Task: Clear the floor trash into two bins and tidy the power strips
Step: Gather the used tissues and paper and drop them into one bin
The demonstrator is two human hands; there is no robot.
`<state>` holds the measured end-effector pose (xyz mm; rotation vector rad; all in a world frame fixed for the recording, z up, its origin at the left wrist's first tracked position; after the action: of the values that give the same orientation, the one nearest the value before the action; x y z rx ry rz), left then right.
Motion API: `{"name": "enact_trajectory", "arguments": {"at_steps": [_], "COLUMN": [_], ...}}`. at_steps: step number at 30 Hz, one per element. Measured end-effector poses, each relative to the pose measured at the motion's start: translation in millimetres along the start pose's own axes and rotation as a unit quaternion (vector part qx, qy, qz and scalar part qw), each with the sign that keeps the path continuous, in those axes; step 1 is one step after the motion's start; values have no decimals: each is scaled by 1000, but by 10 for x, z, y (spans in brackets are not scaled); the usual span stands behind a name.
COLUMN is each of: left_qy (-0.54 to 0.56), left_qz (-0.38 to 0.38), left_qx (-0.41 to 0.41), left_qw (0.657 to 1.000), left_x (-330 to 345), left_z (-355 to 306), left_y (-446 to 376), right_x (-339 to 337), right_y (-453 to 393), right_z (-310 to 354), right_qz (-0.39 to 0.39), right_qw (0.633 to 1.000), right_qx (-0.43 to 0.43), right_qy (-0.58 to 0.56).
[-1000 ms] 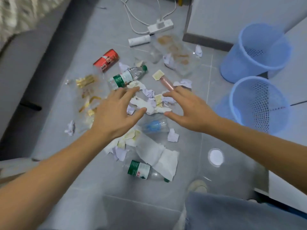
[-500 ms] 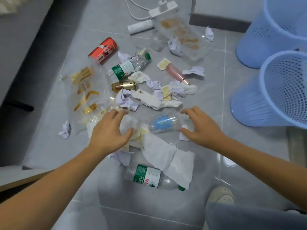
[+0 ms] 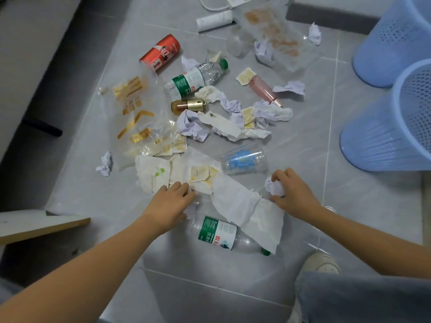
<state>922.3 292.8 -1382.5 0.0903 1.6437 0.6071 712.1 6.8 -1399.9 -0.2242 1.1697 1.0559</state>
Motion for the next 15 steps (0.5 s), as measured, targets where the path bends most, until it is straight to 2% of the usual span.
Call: {"name": "enact_trajectory", "arguments": {"at_steps": [3,6,9,12,15], "left_qy": [-10,34,118,163,226], "left_qz": [26,42,-47,-135,-232], "left_qx": [-16,-35,-37,-46,20], "left_qw": [999,998,991,976,946], "left_x": [45,28,-183,-708,-1547], "left_z": [28,89,196,128,-302], "left_y": [-68,-45,-2,-160,-567], "right_x": [-35,-200,-487,-883,-1409], "right_y": [-13,14,131,270,351], "right_z": [-27,7,127,258,300], "right_qz": [6,-9,-67,-149,-257], "right_qw": [1000,999,994,979,951], "right_qx": [5,16,0,-30,-47], "right_qy": [-2,-26,-83,-134,-167]}}
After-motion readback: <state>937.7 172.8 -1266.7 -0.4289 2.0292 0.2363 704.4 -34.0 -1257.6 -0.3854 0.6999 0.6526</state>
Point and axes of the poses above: each hand's wrist, its own y-axis away from the middle knuckle, its own x-axis out of the palm, z = x × y, the point moved 2 cm from there along -y, towards the middle knuckle, and after that the axes turned 7 degrees about -z, right-handed, at the moved point
